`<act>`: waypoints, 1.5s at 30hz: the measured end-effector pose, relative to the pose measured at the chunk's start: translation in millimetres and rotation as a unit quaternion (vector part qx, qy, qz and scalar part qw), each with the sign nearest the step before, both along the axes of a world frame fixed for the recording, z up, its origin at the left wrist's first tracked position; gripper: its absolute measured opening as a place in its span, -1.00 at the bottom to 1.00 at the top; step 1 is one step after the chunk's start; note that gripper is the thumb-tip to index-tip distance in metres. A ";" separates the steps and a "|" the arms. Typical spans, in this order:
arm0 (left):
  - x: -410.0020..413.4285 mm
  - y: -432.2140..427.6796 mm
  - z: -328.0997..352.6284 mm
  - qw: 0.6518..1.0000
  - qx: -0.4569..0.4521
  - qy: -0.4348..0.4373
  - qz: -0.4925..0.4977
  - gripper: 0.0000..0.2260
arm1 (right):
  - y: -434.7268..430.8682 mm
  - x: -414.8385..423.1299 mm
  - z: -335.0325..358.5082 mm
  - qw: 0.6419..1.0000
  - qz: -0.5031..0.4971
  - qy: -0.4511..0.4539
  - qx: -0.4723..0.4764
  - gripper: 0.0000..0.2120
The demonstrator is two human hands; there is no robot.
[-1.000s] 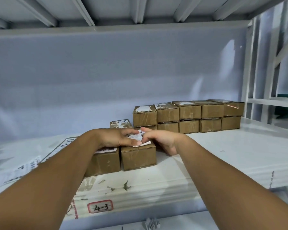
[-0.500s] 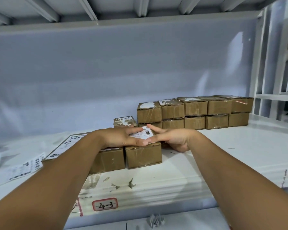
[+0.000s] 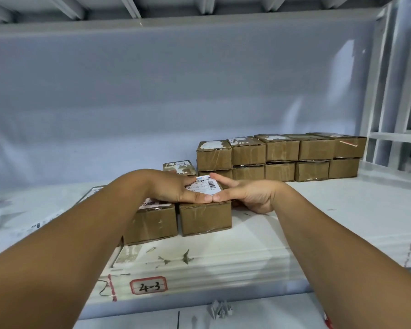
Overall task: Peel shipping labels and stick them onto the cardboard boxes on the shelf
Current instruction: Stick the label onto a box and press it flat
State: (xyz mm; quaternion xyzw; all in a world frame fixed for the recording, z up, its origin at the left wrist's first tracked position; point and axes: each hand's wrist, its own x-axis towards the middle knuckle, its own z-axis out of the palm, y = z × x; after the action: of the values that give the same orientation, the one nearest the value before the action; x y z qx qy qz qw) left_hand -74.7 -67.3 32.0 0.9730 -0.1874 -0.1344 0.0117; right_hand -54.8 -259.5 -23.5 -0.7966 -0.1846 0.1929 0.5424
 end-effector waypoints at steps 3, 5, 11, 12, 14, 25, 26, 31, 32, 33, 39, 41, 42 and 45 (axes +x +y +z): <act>-3.3 -6.2 5.4 1.000 0.016 -0.004 -0.003 -0.40 | -0.3 -0.1 -0.5 1.000 0.003 -0.006 0.000 -0.02; -7.0 -6.0 6.9 0.999 0.032 -0.013 -0.005 -0.44 | -0.8 -0.9 -0.8 1.000 0.004 -0.006 0.010 -0.01; -14.7 22.0 -8.0 0.969 -0.155 -0.189 -0.037 -0.40 | 3.7 -8.9 -3.3 0.998 -0.014 -0.035 0.045 -0.17; -18.9 32.3 -10.3 0.949 -0.243 -0.202 -0.020 -0.40 | 5.2 -9.1 -3.7 0.998 -0.013 -0.043 0.039 -0.18; -31.2 58.5 -15.5 0.921 -0.322 -0.216 0.023 -0.33 | 8.1 -7.7 -5.5 0.998 -0.008 -0.064 0.014 -0.15; -53.3 120.2 -63.6 0.903 -0.122 -0.405 0.073 -0.18 | 26.3 -10.5 -8.4 0.974 -0.081 -0.203 -0.053 -0.58; -53.9 119.1 -66.0 0.895 -0.115 -0.426 0.062 -0.16 | 27.5 -11.8 -8.3 0.972 -0.085 -0.214 -0.050 -0.61; -49.7 121.5 -78.6 0.850 -0.084 -0.519 0.014 -0.35 | 38.0 -16.2 -5.6 0.963 -0.088 -0.245 -0.070 -0.50; -47.4 122.4 -79.2 0.845 -0.080 -0.528 0.007 -0.36 | 40.3 -15.6 -4.9 0.961 -0.090 -0.250 -0.080 -0.44; -45.6 123.2 -80.2 0.841 -0.074 -0.537 -0.002 -0.36 | 42.2 -14.8 -3.2 0.955 -0.100 -0.263 -0.096 -0.40; -43.9 124.1 -80.5 0.825 -0.071 -0.561 0.012 -0.34 | 73.4 -3.2 27.3 0.875 -0.204 -0.397 -0.187 -0.72; -44.1 123.3 -81.5 0.820 -0.076 -0.567 0.011 -0.35 | 91.6 12.0 40.2 0.856 -0.219 -0.403 -0.239 -0.78; -43.8 123.6 -81.8 0.818 -0.079 -0.570 0.009 -0.35 | 101.8 19.6 45.7 0.850 -0.213 -0.391 -0.281 -0.78; -41.9 125.7 -83.1 0.817 -0.091 -0.570 0.003 -0.37 | 129.1 34.6 56.1 0.825 -0.165 -0.336 -0.424 -0.74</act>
State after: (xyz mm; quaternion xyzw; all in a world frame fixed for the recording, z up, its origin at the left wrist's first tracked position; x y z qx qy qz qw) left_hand -116.6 58.4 -51.1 0.8706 -0.1687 0.4620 -0.0087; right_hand -20.2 -130.4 32.5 -0.9822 -0.1210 -0.1199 0.0793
